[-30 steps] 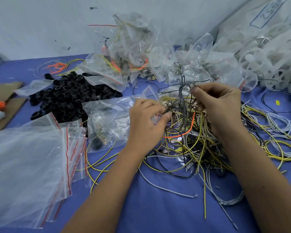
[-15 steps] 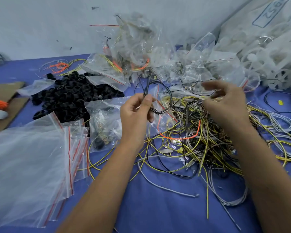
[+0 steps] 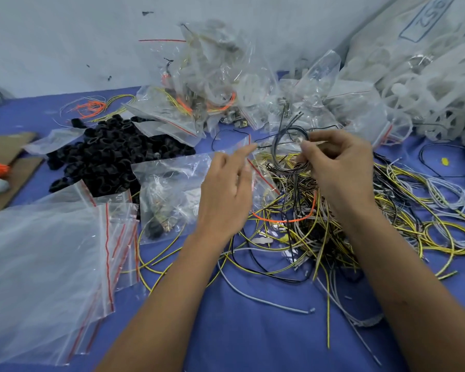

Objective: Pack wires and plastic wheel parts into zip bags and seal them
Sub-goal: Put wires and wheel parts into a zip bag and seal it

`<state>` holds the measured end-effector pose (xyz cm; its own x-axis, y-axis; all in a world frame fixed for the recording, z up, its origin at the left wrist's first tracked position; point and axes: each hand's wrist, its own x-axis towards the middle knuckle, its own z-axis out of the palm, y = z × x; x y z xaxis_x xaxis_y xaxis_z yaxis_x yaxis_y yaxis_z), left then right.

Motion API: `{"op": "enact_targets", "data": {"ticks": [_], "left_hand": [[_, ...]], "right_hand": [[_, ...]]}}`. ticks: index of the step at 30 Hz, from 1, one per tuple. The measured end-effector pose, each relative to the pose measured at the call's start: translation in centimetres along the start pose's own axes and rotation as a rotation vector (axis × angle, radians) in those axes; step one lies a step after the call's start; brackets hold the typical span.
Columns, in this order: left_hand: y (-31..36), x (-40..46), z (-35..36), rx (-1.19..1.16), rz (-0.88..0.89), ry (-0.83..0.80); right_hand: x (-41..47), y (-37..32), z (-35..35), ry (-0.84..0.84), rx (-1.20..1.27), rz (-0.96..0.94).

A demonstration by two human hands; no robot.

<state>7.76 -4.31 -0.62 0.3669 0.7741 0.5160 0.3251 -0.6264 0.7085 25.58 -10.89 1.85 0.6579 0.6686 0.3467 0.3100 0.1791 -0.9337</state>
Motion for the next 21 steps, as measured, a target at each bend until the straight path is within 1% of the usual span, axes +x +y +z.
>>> {"op": "enact_targets", "data": {"ticks": [2, 5, 7, 9, 12, 17, 19, 21], "left_hand": [[0.0, -0.1, -0.1, 0.094, 0.013, -0.100], [-0.2, -0.1, -0.1, 0.166, -0.016, -0.164], [-0.2, -0.2, -0.1, 0.121, -0.044, -0.126], [0.0, -0.2, -0.3, 0.072, -0.042, -0.026], [0.5, -0.2, -0.6, 0.076, 0.033, 0.074], [1.2, -0.5, -0.2, 0.102, 0.203, 0.106], [1.2, -0.5, 0.0, 0.088, 0.224, 0.096], [1.1, -0.5, 0.1, 0.086, 0.210, 0.092]], "right_hand": [[0.2, 0.4, -0.4, 0.059, -0.071, 0.006], [0.0, 0.2, -0.3, 0.050, -0.239, -0.071], [-0.3, -0.1, 0.0, 0.037, -0.295, -0.115], [-0.7, -0.6, 0.3, 0.032, -0.318, -0.136], [-1.2, -1.3, 1.0, 0.008, -0.287, -0.139], [-1.7, -1.8, 2.7, -0.100, -0.300, -0.150], [-1.8, -1.6, 2.9, -0.140, -0.322, -0.158], [-1.6, -1.4, 2.9, -0.136, -0.290, -0.133]]}}
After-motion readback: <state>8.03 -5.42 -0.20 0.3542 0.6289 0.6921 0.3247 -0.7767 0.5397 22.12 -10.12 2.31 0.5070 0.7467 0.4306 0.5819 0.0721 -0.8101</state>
